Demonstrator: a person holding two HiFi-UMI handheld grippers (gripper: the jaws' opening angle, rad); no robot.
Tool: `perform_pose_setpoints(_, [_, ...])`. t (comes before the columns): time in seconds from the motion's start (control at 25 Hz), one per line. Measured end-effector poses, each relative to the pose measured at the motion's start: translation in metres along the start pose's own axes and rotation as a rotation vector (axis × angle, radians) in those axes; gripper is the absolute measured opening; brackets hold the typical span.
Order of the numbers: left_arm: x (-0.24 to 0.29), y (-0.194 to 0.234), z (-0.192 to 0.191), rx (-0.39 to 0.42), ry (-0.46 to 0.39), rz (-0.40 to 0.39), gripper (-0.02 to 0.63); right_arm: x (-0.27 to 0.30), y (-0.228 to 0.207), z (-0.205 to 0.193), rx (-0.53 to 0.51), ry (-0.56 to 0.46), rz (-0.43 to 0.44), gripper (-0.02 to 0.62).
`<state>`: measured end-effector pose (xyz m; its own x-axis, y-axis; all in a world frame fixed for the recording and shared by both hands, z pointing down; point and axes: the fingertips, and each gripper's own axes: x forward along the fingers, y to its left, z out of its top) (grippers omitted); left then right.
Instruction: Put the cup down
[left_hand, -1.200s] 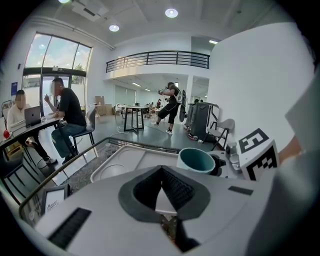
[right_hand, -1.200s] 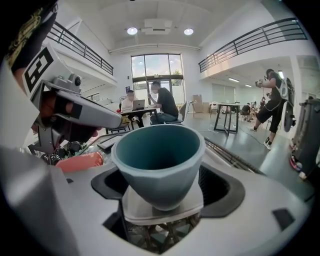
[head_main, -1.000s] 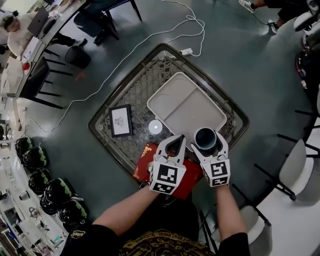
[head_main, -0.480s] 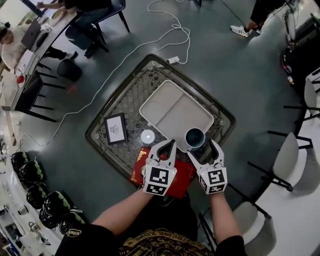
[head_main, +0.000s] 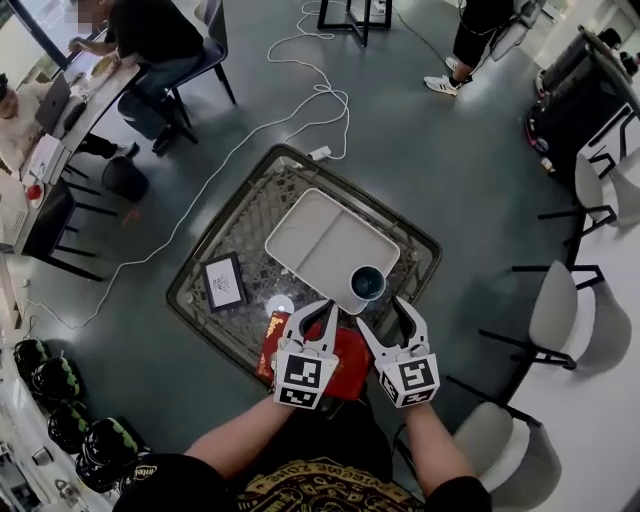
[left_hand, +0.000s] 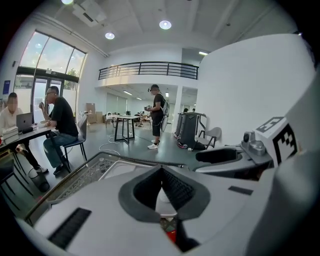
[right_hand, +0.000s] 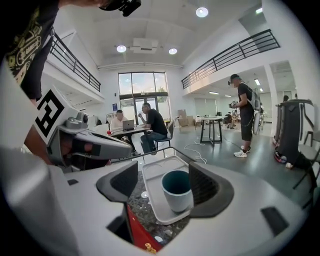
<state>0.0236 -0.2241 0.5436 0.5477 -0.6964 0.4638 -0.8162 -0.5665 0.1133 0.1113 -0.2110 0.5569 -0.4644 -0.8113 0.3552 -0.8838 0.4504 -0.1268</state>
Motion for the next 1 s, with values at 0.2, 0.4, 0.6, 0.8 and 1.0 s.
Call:
perform_pose_setpoints(0.2, [-0.019, -0.008, 0.007, 0.012, -0.021, -0.030, 0.003, -0.020, 0.017, 0.023, -0.006, -0.033, -0.022, 0.238])
perform_pose_setpoints(0.4, [-0.037, -0.019, 0.013, 0.033, -0.049, -0.077, 0.003, -0.042, 0.033, 0.036, 0.002, -0.049, -0.047, 0.087])
perform_pose_setpoints(0.6, [-0.056, -0.025, 0.021, 0.045, -0.084, -0.123, 0.003, -0.055, 0.055, 0.043, -0.035, -0.027, -0.064, 0.006])
perform_pose_setpoints(0.8, [-0.073, -0.027, 0.028, 0.049, -0.105, -0.153, 0.003, -0.065, 0.069, 0.059, -0.033, -0.049, -0.100, 0.006])
perform_pose_setpoints(1.0, [-0.089, -0.032, 0.037, 0.053, -0.132, -0.159, 0.003, -0.071, 0.080, 0.063, -0.043, -0.049, -0.091, 0.006])
